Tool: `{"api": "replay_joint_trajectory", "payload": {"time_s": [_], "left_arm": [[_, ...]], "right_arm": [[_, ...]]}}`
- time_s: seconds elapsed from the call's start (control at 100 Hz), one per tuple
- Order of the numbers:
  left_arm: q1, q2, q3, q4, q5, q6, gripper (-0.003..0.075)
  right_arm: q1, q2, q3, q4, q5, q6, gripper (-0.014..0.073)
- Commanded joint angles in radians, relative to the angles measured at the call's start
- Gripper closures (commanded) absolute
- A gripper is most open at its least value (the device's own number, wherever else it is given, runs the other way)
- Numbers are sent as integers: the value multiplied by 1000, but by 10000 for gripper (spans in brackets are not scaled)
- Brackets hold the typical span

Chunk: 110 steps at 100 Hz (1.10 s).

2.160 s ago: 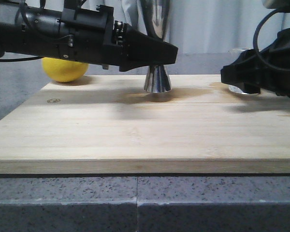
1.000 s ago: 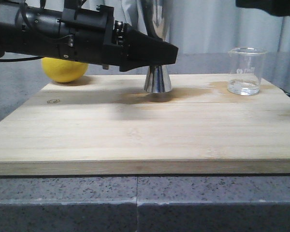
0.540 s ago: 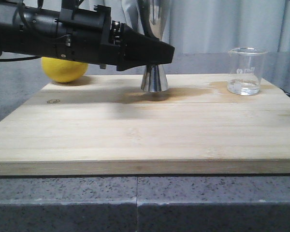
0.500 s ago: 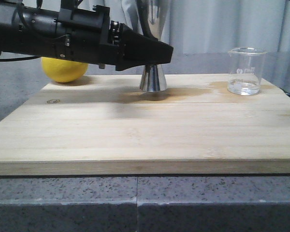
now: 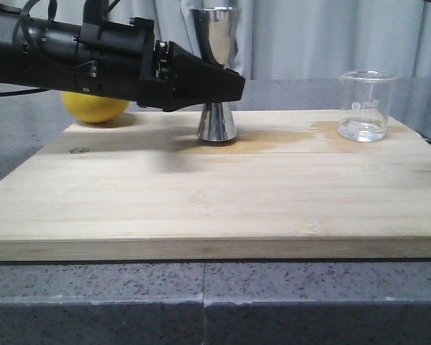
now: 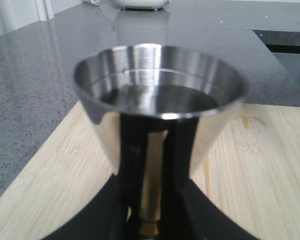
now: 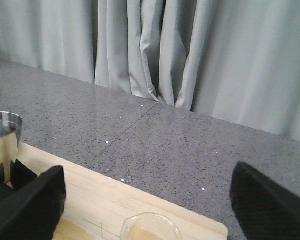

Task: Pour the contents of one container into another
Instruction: 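Settle the jigger on the board and open the left gripper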

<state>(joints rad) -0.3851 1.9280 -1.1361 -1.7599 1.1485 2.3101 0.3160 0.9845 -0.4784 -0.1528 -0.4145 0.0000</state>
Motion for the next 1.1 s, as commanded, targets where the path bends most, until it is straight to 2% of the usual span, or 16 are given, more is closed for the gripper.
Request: {"api": "replay_joint_trajectory", "payload": {"time_s": [0.0, 0.96, 1.09], "left_arm": [[2, -51, -27, -64, 66, 6, 659], [2, -51, -27, -42, 58, 6, 655], [2, -51, -27, -40, 58, 6, 631]], "right_arm": [[-9, -17, -22, -3, -80, -7, -13], [-9, -17, -22, -3, -88, -7, -13], [-9, -17, -22, -3, -92, -7, -13]]}}
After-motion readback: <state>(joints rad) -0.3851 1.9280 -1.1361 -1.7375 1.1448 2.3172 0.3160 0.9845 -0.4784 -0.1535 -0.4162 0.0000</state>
